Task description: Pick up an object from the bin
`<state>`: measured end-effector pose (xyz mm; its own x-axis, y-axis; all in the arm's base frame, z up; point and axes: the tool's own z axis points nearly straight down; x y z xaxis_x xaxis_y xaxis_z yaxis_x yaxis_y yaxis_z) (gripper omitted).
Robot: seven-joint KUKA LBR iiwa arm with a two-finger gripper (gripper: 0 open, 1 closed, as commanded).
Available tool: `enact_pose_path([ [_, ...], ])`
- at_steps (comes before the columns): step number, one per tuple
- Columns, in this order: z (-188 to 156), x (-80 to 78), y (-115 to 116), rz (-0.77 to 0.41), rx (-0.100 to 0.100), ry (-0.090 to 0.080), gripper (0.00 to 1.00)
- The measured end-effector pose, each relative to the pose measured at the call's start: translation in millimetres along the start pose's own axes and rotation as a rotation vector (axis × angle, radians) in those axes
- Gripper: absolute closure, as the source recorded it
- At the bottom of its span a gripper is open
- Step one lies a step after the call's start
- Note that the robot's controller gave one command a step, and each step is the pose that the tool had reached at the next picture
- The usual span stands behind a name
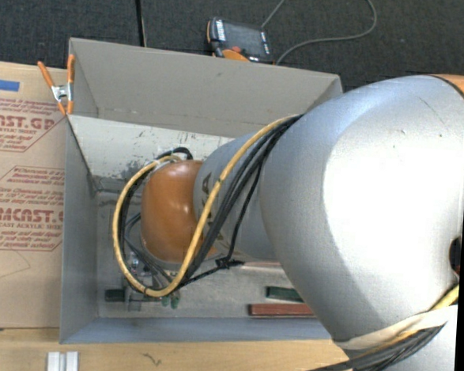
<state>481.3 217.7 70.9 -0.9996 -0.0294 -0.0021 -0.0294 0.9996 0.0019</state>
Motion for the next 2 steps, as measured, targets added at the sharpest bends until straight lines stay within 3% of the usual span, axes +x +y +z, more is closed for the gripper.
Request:
enact_pose_path([
  [1,1,-12.9,29,-0.052,0.003,0.004,1.0],
  [2,-138,-30.5,2,-0.039,-0.002,-0.008,1.0],
])
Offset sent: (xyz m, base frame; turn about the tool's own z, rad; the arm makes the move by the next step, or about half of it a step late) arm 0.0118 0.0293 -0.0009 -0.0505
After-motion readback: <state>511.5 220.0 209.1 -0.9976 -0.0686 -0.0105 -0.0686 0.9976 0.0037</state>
